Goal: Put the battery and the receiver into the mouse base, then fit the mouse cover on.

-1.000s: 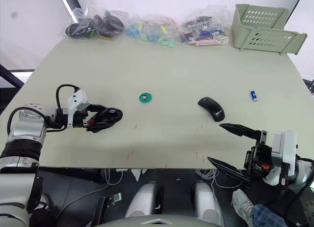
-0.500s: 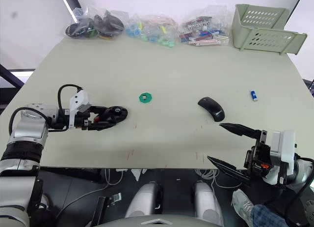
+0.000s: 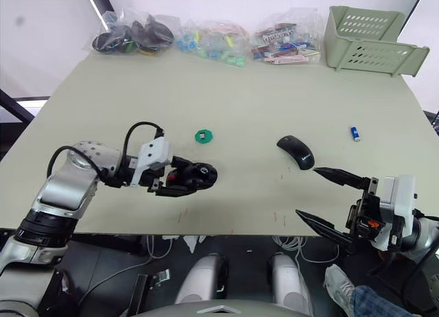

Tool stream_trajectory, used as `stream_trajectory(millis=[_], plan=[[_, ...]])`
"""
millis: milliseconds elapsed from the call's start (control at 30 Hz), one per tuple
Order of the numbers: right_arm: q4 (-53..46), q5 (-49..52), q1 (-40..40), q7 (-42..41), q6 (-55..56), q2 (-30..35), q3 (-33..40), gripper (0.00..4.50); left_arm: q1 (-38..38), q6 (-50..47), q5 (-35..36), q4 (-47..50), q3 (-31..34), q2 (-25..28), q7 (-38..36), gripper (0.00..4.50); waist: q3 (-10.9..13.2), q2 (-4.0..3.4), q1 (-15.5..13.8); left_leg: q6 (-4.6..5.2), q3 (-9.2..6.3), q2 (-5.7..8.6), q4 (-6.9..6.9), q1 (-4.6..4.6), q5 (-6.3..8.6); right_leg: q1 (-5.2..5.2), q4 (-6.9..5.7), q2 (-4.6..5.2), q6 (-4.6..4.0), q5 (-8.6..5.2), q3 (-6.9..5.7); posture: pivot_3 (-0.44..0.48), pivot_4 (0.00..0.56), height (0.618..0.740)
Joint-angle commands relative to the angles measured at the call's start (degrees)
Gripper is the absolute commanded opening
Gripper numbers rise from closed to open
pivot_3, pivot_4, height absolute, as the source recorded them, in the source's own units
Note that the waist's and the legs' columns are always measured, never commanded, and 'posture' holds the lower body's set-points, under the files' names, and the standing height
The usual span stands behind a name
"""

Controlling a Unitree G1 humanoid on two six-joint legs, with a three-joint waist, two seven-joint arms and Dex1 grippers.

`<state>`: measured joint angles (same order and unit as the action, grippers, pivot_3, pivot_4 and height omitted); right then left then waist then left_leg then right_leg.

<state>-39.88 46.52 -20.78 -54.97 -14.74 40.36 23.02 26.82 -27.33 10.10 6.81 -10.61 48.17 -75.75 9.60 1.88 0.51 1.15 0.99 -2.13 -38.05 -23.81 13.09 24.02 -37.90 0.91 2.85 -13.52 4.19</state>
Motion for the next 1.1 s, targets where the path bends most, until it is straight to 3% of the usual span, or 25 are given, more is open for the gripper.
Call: stream_trajectory(millis=[33, 333, 633, 1100], plan=[[-1.67, 2.54, -0.8, 2.0, -1.99, 1.18, 3.61, 4.5, 5.48, -8.13, -2.3, 7.5, -6.3, -2.55, 2.71, 2.99, 0.0, 0.0, -0.11, 0.0, -0.01, 0.01, -0.03, -0.01, 0.0, -0.04, 0.02, 0.01, 0.01, 0.0, 0.0, 0.0, 0.15, 0.74], [-2.36, 3.7, -4.86, -0.17, -3.26, 2.52, 7.42, 4.5, 12.18, -10.91, -6.71, 6.09, -15.85, -9.81, 7.57, 2.99, -0.01, -0.05, 0.08, 0.01, -0.08, 0.03, -0.05, 0.04, 0.01, -0.12, 0.01, -0.06, 0.07, 0.02, 0.0, 0.0, 0.15, 0.74], [-1.97, 4.28, -5.44, -1.01, -4.23, 3.23, 8.83, 4.5, 11.47, -9.22, -10.86, 1.7, -21.21, -12.86, 10.19, 2.99, -0.01, -0.07, 0.14, 0.02, -0.15, 0.04, -0.12, 0.04, 0.01, -0.21, 0.04, -0.05, 0.04, 0.0, -0.04, 0.0, 0.15, 0.74], [-1.2, 5.35, -4.29, -0.26, -7.05, 3.61, 9.18, 4.5, 10.28, -10.06, -12.4, -0.29, -23.1, -14.71, 10.75, 2.99, -0.06, -0.11, -0.27, 0.02, -0.19, 0.06, -0.14, 0.07, 0.02, -0.31, 0.1, -0.01, -0.03, -0.05, -0.08, 0.0, 0.15, 0.74]])
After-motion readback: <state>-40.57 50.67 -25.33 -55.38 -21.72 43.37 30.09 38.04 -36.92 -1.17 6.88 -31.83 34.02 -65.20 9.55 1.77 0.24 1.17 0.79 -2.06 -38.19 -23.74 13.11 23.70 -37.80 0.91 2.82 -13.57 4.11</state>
